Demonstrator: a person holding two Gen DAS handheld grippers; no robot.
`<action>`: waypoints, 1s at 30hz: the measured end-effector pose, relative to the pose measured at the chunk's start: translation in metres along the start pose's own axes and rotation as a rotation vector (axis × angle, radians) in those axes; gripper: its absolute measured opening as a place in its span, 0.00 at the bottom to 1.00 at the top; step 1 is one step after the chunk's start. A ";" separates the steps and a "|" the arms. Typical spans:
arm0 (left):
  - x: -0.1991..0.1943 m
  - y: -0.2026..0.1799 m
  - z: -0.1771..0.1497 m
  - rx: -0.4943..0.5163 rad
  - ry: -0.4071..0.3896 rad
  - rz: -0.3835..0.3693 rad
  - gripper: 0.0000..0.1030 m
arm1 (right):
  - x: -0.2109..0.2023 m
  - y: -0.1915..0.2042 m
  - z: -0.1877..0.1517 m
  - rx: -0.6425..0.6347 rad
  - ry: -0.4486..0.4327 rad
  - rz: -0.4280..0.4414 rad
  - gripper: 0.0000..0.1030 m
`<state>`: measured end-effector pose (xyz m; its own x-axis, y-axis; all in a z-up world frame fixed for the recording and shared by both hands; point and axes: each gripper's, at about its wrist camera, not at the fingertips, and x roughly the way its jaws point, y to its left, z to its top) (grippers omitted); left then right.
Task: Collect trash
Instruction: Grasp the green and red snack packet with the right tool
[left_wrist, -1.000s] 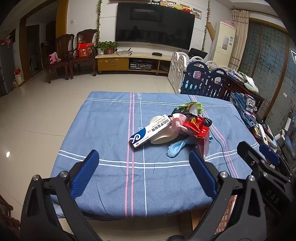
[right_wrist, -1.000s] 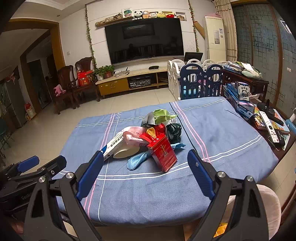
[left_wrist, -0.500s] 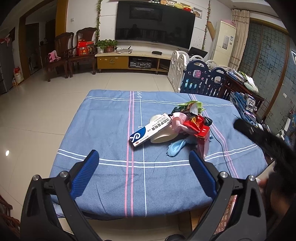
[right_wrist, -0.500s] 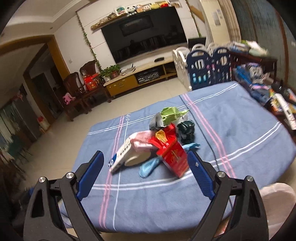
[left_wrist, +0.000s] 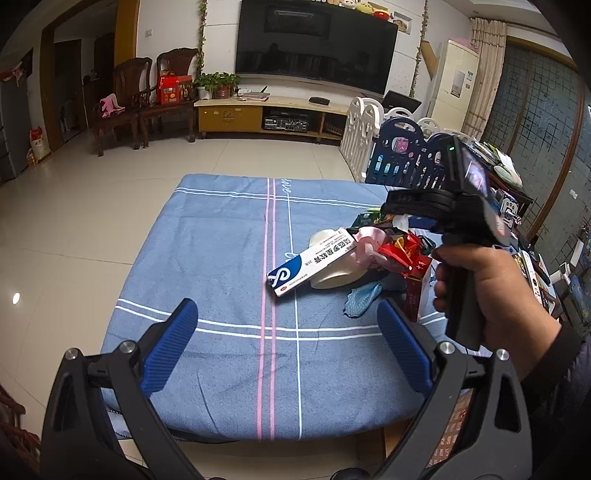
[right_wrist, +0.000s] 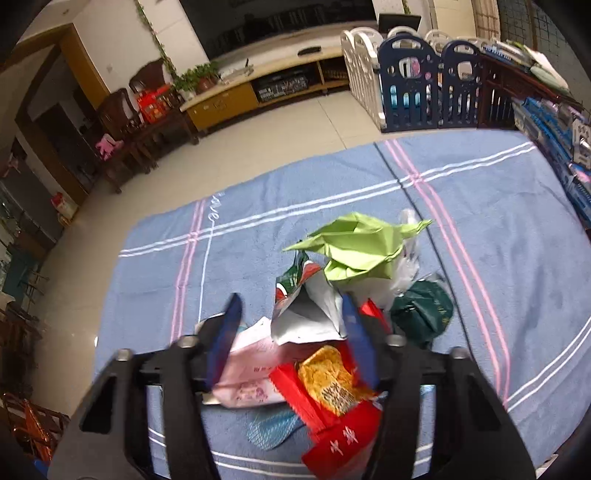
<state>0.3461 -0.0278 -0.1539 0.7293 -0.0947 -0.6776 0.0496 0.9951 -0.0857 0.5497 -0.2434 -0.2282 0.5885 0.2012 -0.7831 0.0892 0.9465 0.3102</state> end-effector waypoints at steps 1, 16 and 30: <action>0.001 0.000 0.000 0.001 0.002 0.001 0.94 | 0.003 -0.001 -0.001 0.006 0.004 -0.006 0.05; 0.028 -0.025 -0.007 0.030 0.050 -0.084 0.94 | -0.213 -0.039 -0.116 0.285 -0.413 0.215 0.02; 0.099 -0.067 0.007 0.106 0.088 -0.184 0.69 | -0.201 -0.058 -0.117 0.337 -0.389 0.235 0.02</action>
<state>0.4197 -0.1032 -0.2106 0.6391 -0.2722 -0.7194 0.2512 0.9579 -0.1392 0.3317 -0.3090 -0.1517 0.8708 0.2286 -0.4353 0.1339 0.7417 0.6573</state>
